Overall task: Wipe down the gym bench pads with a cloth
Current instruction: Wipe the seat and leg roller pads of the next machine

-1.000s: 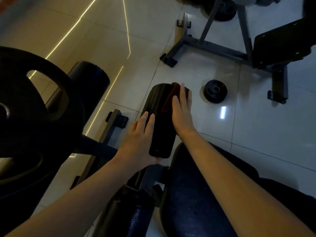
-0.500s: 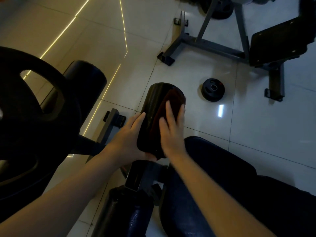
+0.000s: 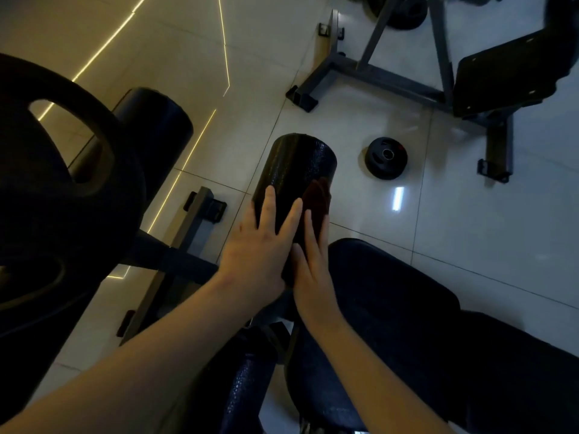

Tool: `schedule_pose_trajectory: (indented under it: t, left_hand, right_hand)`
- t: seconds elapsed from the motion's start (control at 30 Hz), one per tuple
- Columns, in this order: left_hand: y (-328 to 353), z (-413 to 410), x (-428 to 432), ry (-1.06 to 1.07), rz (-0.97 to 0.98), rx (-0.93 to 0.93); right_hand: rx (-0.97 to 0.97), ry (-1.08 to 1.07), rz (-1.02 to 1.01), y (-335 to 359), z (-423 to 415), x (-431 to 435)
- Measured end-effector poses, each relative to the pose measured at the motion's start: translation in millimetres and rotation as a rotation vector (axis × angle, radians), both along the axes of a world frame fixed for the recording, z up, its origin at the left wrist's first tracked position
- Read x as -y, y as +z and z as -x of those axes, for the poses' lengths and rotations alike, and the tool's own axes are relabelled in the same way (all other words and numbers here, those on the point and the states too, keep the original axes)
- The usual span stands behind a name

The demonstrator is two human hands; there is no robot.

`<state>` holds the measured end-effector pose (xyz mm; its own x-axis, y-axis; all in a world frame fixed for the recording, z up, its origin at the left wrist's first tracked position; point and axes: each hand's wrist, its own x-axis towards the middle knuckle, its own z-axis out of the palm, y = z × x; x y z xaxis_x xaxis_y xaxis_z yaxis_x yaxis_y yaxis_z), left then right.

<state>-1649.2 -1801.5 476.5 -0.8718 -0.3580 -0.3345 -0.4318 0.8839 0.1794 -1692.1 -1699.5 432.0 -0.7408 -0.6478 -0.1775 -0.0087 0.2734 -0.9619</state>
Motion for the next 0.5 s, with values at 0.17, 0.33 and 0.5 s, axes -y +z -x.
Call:
schedule_pose_trajectory:
  t: [0.17, 0.33, 0.5]
  left_hand:
    - [-13, 4, -7, 0.021, 0.181, 0.000]
    - [-19, 3, 3, 0.018, 0.063, -0.030]
    - [-21, -2, 15, 0.056, -0.098, -0.077]
  right_hand:
    - [0.057, 0.011, 0.015, 0, 26, 7]
    - [0.013, -0.097, 0.007, 6, 81, 45]
    - [0.022, -0.103, -0.106, 7, 111, 67]
